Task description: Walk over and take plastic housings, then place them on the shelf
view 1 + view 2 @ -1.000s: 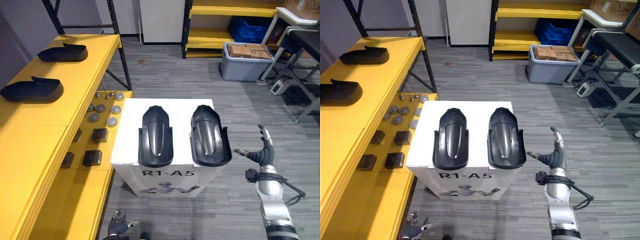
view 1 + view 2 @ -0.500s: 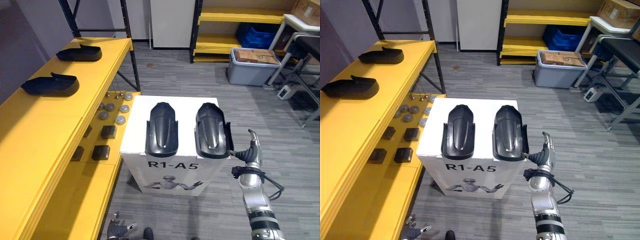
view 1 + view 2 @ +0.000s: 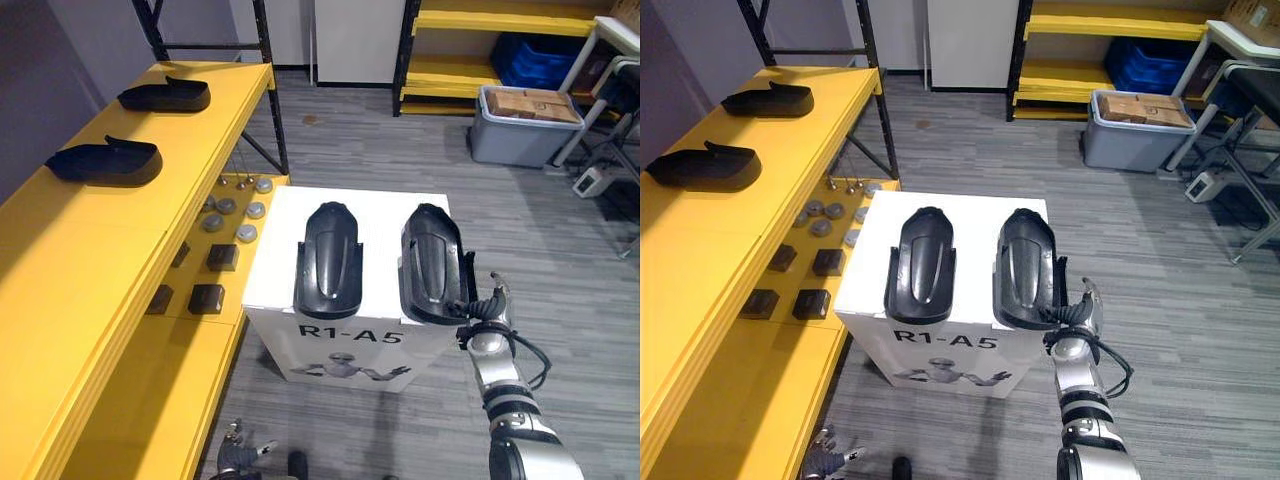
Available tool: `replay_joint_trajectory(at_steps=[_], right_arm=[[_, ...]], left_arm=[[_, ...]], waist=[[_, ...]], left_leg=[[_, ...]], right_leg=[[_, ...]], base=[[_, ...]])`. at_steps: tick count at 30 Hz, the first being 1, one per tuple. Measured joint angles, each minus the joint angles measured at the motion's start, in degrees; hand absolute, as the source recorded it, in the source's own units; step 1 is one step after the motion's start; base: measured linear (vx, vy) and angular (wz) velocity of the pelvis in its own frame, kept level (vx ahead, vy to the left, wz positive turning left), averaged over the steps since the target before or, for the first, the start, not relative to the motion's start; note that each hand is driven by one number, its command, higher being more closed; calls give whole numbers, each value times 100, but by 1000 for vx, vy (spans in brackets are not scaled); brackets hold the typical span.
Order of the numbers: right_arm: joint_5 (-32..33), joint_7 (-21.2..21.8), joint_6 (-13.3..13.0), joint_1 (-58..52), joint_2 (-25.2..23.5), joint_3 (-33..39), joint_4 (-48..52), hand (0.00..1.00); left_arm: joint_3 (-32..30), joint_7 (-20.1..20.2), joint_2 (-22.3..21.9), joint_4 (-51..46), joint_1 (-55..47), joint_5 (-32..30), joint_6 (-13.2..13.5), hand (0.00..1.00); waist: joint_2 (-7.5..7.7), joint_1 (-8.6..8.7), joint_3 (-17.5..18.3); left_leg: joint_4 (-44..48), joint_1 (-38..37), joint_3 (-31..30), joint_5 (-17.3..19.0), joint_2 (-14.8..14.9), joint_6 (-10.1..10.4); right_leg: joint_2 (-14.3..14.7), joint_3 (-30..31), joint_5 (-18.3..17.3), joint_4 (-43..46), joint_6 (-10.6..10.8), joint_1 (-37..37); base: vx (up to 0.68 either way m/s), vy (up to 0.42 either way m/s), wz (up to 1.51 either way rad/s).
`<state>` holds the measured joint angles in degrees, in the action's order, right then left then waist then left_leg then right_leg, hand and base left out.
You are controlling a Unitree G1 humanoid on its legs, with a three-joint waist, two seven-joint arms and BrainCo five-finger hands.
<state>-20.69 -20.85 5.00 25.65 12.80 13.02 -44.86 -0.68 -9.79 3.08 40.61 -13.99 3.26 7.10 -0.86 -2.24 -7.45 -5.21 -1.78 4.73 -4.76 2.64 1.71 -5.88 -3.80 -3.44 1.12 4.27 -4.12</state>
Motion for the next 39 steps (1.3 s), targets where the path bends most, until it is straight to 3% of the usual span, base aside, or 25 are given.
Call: replay_joint_trajectory(at_steps=[10, 16, 24, 27, 33, 39], right_arm=[[780, 343, -171, 201, 117, -28, -564, 100], [935, 412, -166, 102, 86, -190, -223, 100], [651, 304, -127, -963, -166, -159, 2440, 100], [476, 108, -124, -1248, -263, 85, 2966, 100], [137, -150, -135, -1759, -465, 314, 4444, 100], [-168, -249, -275, -1928, -702, 109, 5321, 100]], left_arm=[[-2, 16, 22, 158, 116, 9, -1, 0], [-7, 20, 30, 182, 130, 62, -15, 0], [-186, 23, -70, -480, -24, 107, -99, 0], [-318, 15, -101, -943, -74, 106, -89, 0], [-933, -113, -335, -2520, -446, 112, -62, 0], [-1130, -356, -442, -4295, -390, 373, 248, 0]], waist=[[8, -6, -60], [11, 6, -65], [17, 4, -75], [18, 12, -74], [22, 142, -72], [35, 138, -41]], left_leg=[[-6, -118, 45, 36, 29, 47], [0, -142, 147, 79, 55, 104], [21, -137, 94, 79, 52, 103], [20, -127, 39, 76, 53, 98], [21, -72, 22, 74, 45, 95], [24, -84, -8, 72, 43, 93]], right_leg=[[19, 44, -9, -3, -9, -92], [44, 150, -8, -59, -11, -90], [44, 132, -8, -61, -11, -100], [42, 104, -8, -48, -10, -103], [33, 100, -8, -46, -9, -53], [31, 26, -8, -53, -8, -92]], base=[[-23, 2, -2], [20, 1, -9], [-6, 1, 1], [-51, 5, 6], [-8, 1, 0], [5, 1, 3]])
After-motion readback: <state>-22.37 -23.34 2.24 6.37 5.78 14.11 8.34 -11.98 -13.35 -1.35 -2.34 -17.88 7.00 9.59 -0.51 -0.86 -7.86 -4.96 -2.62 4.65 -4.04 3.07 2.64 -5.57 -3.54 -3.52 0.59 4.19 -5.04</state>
